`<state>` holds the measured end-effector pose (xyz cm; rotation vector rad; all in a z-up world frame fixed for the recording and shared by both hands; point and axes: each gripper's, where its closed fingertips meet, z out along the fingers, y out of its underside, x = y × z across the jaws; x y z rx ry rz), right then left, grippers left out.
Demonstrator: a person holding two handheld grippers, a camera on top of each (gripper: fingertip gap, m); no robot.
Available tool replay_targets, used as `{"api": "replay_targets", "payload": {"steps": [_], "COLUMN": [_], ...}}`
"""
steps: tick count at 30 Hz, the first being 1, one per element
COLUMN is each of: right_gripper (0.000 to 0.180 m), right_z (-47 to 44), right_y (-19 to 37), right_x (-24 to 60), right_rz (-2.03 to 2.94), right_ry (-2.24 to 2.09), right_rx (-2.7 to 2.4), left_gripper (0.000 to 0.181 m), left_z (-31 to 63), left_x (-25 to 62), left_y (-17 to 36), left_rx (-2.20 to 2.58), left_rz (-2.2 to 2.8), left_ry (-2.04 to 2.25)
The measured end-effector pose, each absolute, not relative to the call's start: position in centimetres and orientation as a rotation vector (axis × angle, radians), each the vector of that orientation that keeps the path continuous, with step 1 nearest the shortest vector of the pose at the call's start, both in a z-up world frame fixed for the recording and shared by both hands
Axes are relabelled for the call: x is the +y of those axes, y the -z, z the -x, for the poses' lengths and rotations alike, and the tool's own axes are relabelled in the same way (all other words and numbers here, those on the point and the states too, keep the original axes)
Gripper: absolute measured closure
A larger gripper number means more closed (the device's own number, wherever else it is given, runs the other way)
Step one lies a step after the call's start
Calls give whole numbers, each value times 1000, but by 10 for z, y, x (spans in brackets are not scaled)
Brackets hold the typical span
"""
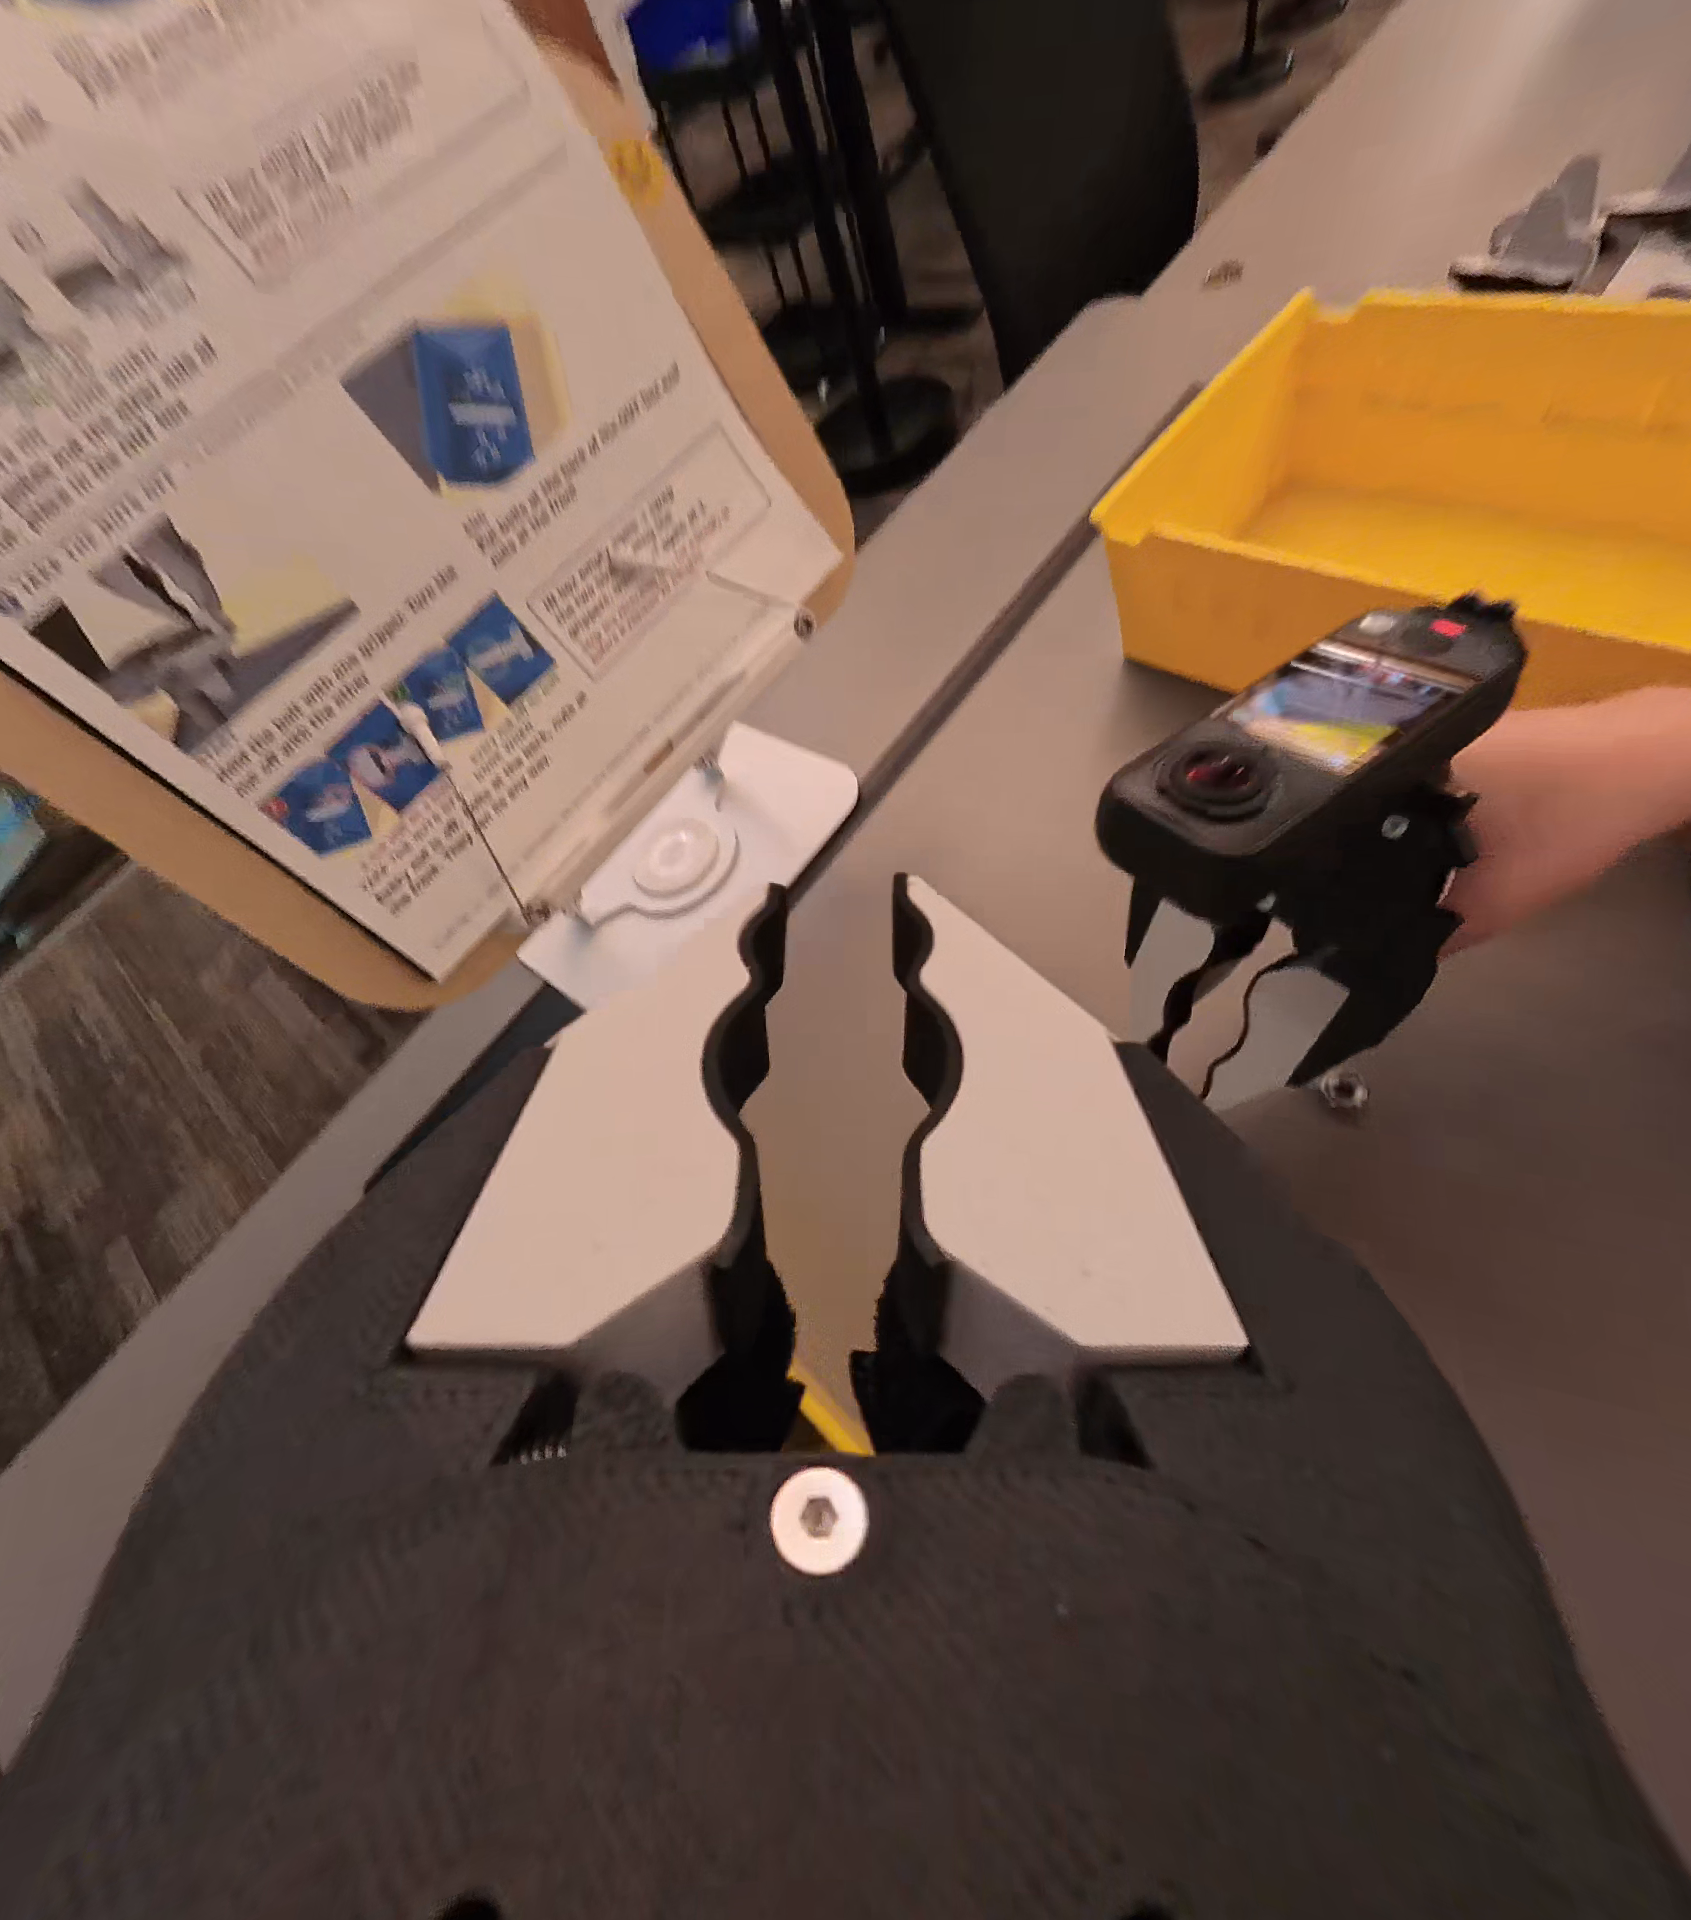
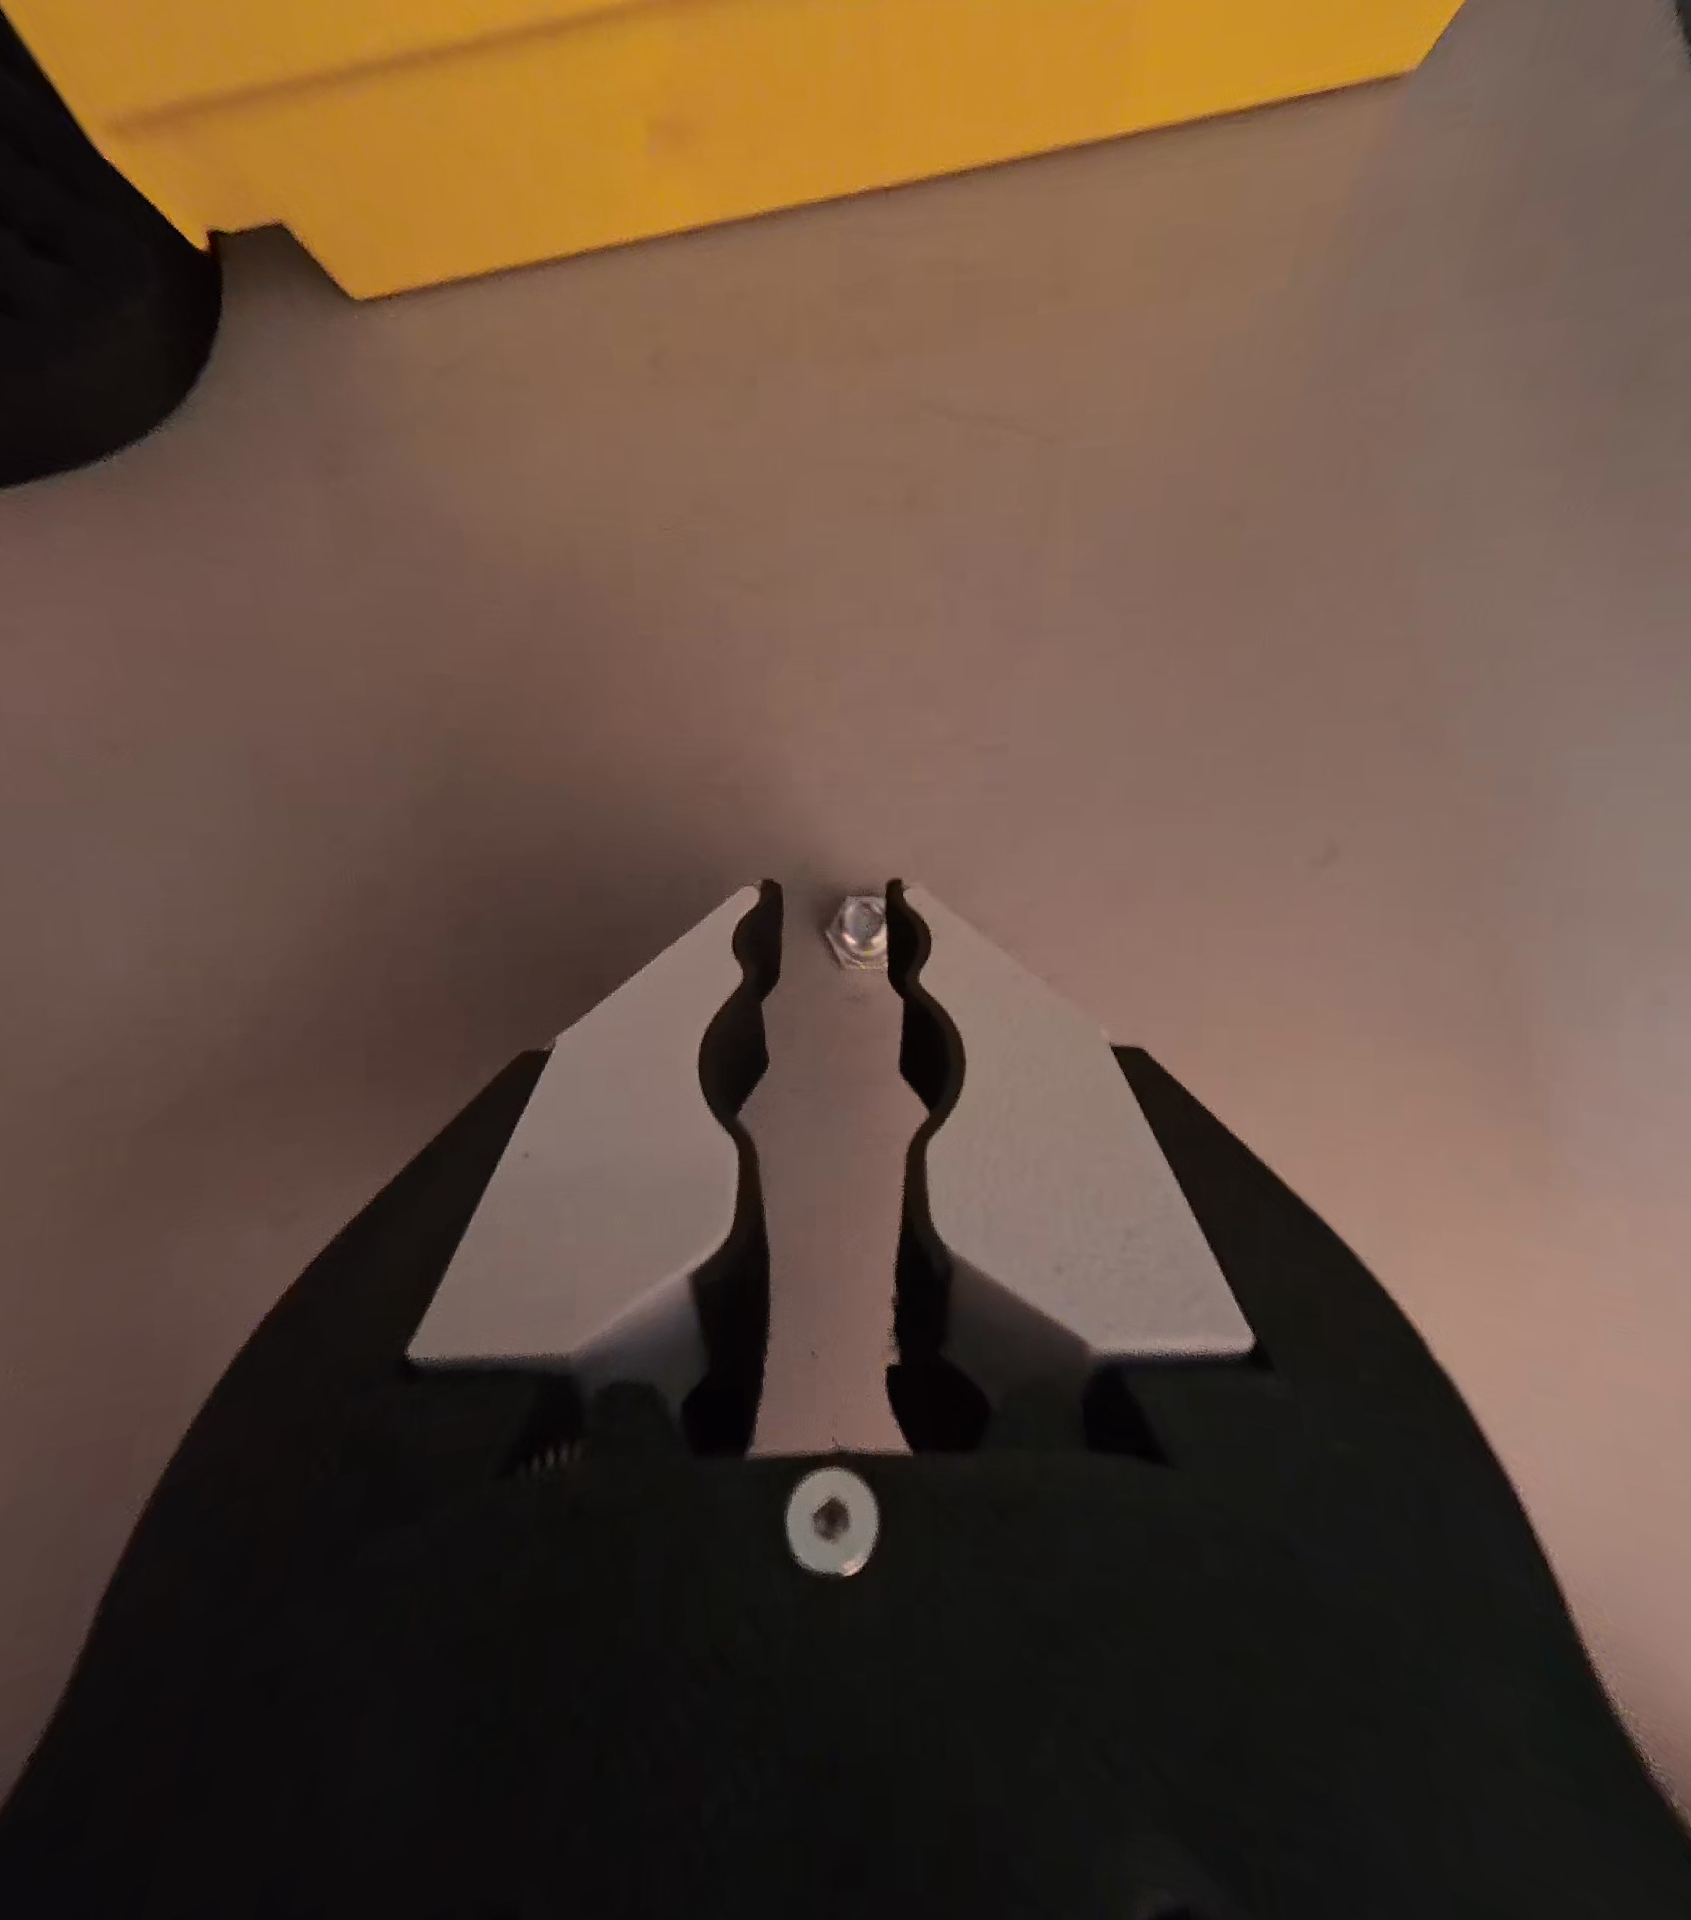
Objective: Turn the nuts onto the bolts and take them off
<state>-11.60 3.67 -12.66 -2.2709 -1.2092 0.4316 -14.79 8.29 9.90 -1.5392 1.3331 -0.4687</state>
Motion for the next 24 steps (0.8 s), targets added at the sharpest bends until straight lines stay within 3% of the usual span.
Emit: {"api": "replay_targets", "payload": {"steps": [1,8,11,18,24], "right_gripper": [161,158,171,171,171], "right_z": [112,111,110,86,66], "right_y": [129,135,138,20,-30], "right_x": [37,39,42,28,-3], "right_rz": [2287,2260,2252,2074,2034], "right_ry": [-409,-333,-297,-453,-681], "right_rx": [-1212,-1273,-1282,-1015,-883], "left_gripper": [162,151,143,133,148], "left_z": [146,139,130,107,71], "left_x": [79,63,51,20,1], "left_y": [-106,-120,-125,-134,-73], "left_rx": [1325,1327,1334,1335,1600], "left_rz": [1496,1380,1343,1109,1227], "left_ry": [483,557,683,1030,1035]}}
